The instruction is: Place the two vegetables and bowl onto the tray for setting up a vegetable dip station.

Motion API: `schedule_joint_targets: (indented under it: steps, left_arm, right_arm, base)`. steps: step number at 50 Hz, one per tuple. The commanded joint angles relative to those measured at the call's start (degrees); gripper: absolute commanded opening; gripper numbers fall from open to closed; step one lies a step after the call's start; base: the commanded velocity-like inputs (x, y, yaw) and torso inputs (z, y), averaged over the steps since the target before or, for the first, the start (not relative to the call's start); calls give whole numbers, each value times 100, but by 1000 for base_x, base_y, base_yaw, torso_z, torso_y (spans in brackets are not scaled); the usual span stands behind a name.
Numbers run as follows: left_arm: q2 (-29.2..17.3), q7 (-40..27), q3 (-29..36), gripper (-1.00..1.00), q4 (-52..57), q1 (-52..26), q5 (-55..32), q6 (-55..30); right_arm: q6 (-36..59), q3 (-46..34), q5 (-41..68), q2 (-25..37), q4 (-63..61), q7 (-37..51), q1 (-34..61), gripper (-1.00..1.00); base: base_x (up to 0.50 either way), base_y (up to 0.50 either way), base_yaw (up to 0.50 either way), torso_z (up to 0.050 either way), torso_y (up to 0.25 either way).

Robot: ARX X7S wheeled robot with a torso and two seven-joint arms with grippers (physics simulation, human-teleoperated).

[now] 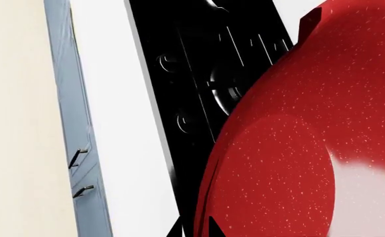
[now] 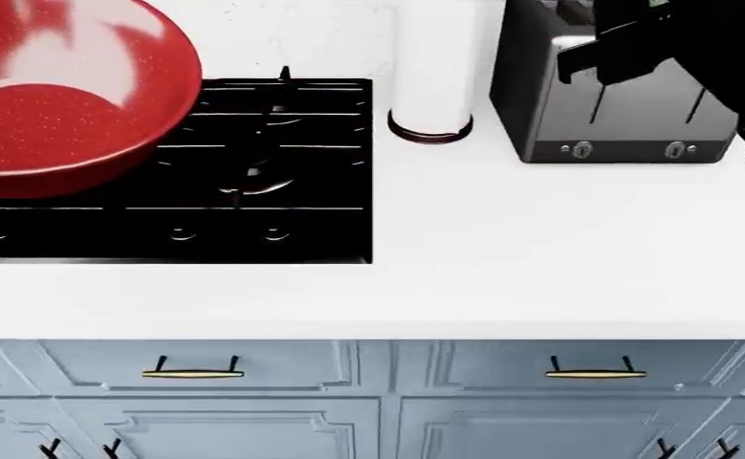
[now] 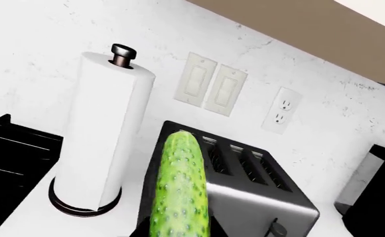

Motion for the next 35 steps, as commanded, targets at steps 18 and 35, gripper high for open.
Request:
schedule_joint_targets:
  steps: [18, 35]
  left_arm:
    - [9, 2, -27, -100, -19, -26, 31, -6]
    - [13, 3, -22, -100, -12, -25, 33, 4]
  right_arm:
    - [-21, -137, -49, 17, -35, -49, 109, -100]
    - [-28, -245, -29, 19, -15, -43, 116, -100]
  base:
    - [64, 500, 0, 0, 1]
    - [-12, 500, 0, 0, 0]
